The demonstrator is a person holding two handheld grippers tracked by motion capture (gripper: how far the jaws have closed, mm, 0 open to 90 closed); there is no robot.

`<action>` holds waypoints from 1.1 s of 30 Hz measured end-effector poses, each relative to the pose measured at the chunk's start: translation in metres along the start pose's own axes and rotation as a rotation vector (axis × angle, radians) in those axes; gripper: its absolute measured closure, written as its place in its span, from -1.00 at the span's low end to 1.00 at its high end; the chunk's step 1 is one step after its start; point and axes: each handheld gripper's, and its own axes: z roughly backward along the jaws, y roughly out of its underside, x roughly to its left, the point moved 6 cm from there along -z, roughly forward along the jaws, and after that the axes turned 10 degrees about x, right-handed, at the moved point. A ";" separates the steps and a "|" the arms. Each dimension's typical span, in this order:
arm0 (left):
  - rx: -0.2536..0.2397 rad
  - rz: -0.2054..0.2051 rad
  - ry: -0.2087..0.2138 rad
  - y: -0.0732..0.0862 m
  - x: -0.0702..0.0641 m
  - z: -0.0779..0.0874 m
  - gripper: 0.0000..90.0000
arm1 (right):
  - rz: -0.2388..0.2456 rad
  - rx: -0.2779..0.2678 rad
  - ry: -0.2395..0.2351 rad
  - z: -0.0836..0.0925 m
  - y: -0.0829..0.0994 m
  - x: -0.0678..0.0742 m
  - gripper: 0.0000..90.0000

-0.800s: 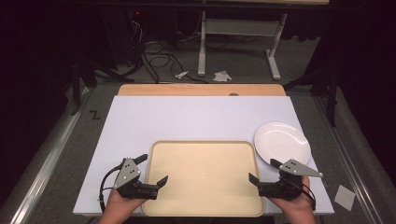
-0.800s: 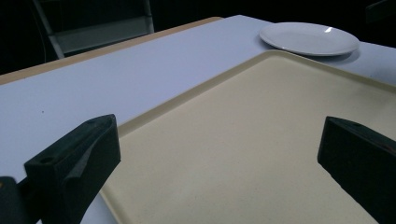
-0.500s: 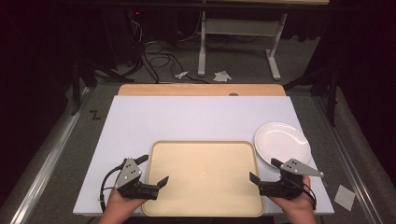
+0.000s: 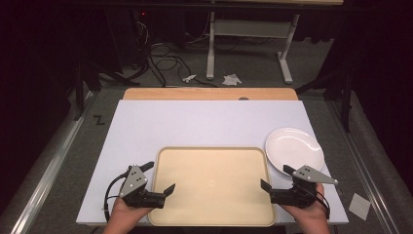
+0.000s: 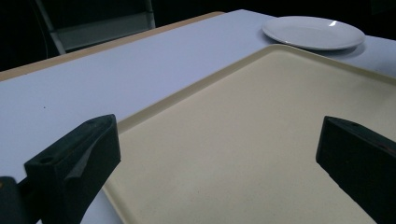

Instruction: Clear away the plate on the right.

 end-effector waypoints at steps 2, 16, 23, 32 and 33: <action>0.001 0.001 -0.004 0.000 0.001 0.000 -0.99 | 0.003 0.001 0.001 0.000 0.000 0.000 -0.99; 0.000 0.005 -0.005 -0.001 0.002 0.002 -0.99 | -0.004 0.009 0.034 0.002 0.001 -0.009 -0.99; 0.003 0.017 -0.004 0.000 0.004 0.001 -0.98 | -0.024 0.006 0.050 0.005 0.002 -0.019 -0.99; 0.004 0.021 -0.009 0.001 0.005 0.000 -0.98 | -0.072 0.005 0.084 0.010 0.006 -0.035 -0.99; 0.004 0.022 -0.008 0.001 0.006 0.000 -0.98 | -0.075 0.005 0.086 0.010 0.006 -0.036 -0.99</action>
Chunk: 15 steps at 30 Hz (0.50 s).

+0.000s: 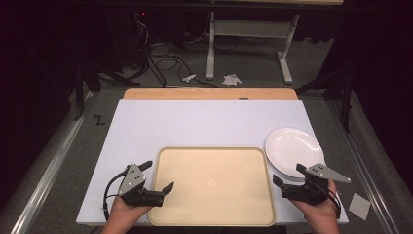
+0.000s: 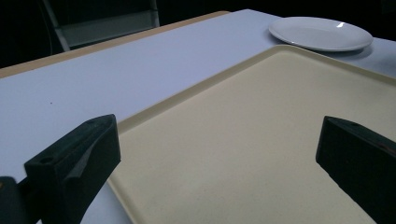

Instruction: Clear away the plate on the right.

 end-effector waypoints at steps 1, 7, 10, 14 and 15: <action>0.001 0.002 0.000 0.000 0.000 0.000 -0.98 | -0.002 0.001 0.002 0.000 0.000 -0.001 -0.99; 0.002 0.007 -0.004 0.000 0.003 0.000 -0.98 | -0.010 -0.002 0.026 0.002 0.001 -0.009 -0.99; -0.002 0.008 -0.006 -0.001 0.004 -0.001 -0.98 | -0.019 -0.006 0.032 0.005 0.002 -0.013 -0.99; -0.003 0.010 -0.012 -0.001 0.006 -0.001 -0.98 | -0.036 -0.011 0.042 0.008 0.003 -0.019 -0.99; -0.002 0.011 -0.015 -0.001 0.006 -0.002 -0.98 | -0.040 -0.011 0.047 0.008 0.004 -0.021 -0.99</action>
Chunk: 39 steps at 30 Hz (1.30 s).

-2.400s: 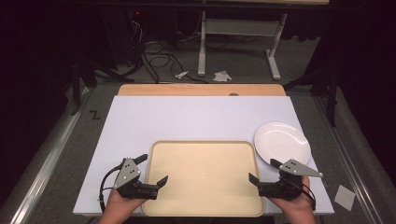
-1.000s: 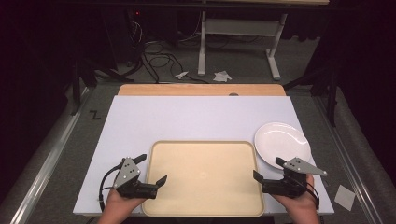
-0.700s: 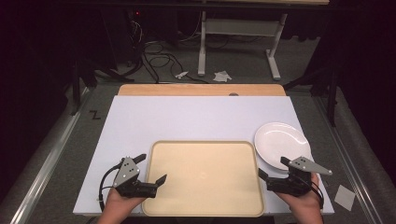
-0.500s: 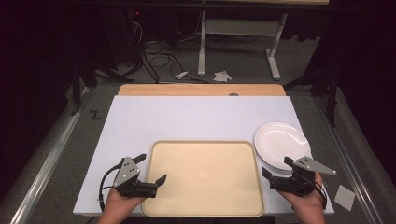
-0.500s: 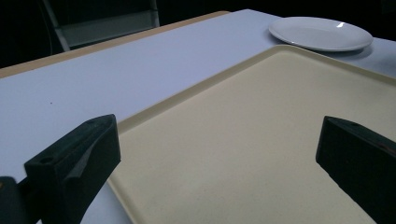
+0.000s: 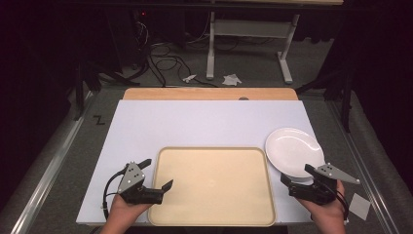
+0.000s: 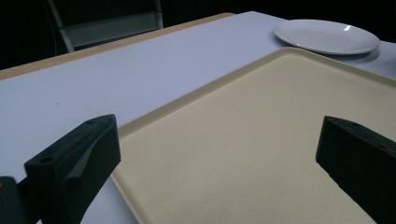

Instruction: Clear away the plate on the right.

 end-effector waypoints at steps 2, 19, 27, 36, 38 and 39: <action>0.001 0.001 -0.003 0.000 0.001 -0.001 -0.98 | -0.007 0.000 0.006 0.001 0.001 -0.003 -0.99; 0.002 0.039 -0.009 -0.004 0.009 -0.006 -0.99 | -0.066 -0.003 0.052 0.015 0.011 -0.023 -0.99; -0.005 0.043 -0.011 -0.008 0.011 -0.008 -0.99 | -0.095 -0.001 0.072 0.022 0.016 -0.033 -0.99; -0.012 0.035 -0.009 -0.009 0.011 -0.009 -0.99 | -0.115 0.005 0.073 0.022 0.019 -0.039 -0.99; -0.011 0.030 -0.006 -0.009 0.010 -0.009 -0.99 | -0.131 0.005 0.063 0.021 0.019 -0.040 -0.99; -0.013 0.031 -0.007 -0.009 0.010 -0.009 -0.99 | -0.131 0.005 0.063 0.021 0.019 -0.040 -0.99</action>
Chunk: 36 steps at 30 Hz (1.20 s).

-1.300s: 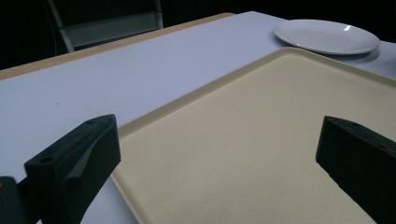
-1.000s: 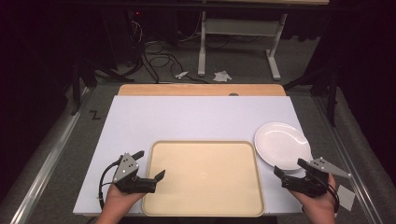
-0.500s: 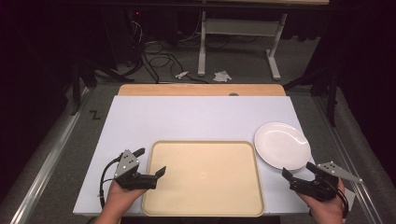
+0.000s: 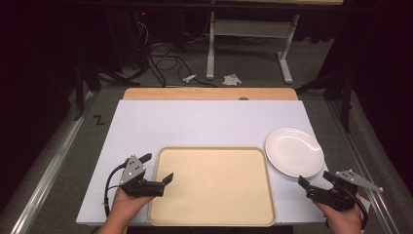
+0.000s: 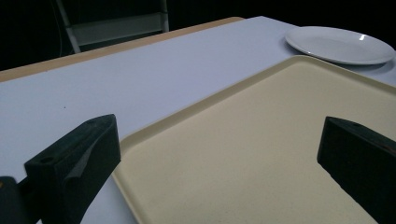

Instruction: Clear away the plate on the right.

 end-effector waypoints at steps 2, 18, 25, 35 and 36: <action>0.001 -0.005 0.002 0.000 0.000 0.000 -0.99 | -0.014 0.000 -0.013 -0.002 0.001 -0.001 -0.99; 0.012 -0.021 0.017 0.001 -0.004 -0.001 -0.99 | -0.222 0.008 -0.113 -0.006 0.007 -0.017 -0.99; 0.018 -0.033 0.019 0.003 -0.005 0.000 -0.99 | -0.301 0.005 -0.165 -0.009 0.008 -0.021 -0.99; 0.015 -0.031 0.011 0.005 -0.003 0.005 -0.99 | -0.432 -0.013 -0.250 -0.014 0.007 -0.028 -0.99; 0.016 -0.032 0.009 0.005 -0.003 0.005 -0.99 | -0.432 -0.013 -0.250 -0.014 0.007 -0.028 -0.99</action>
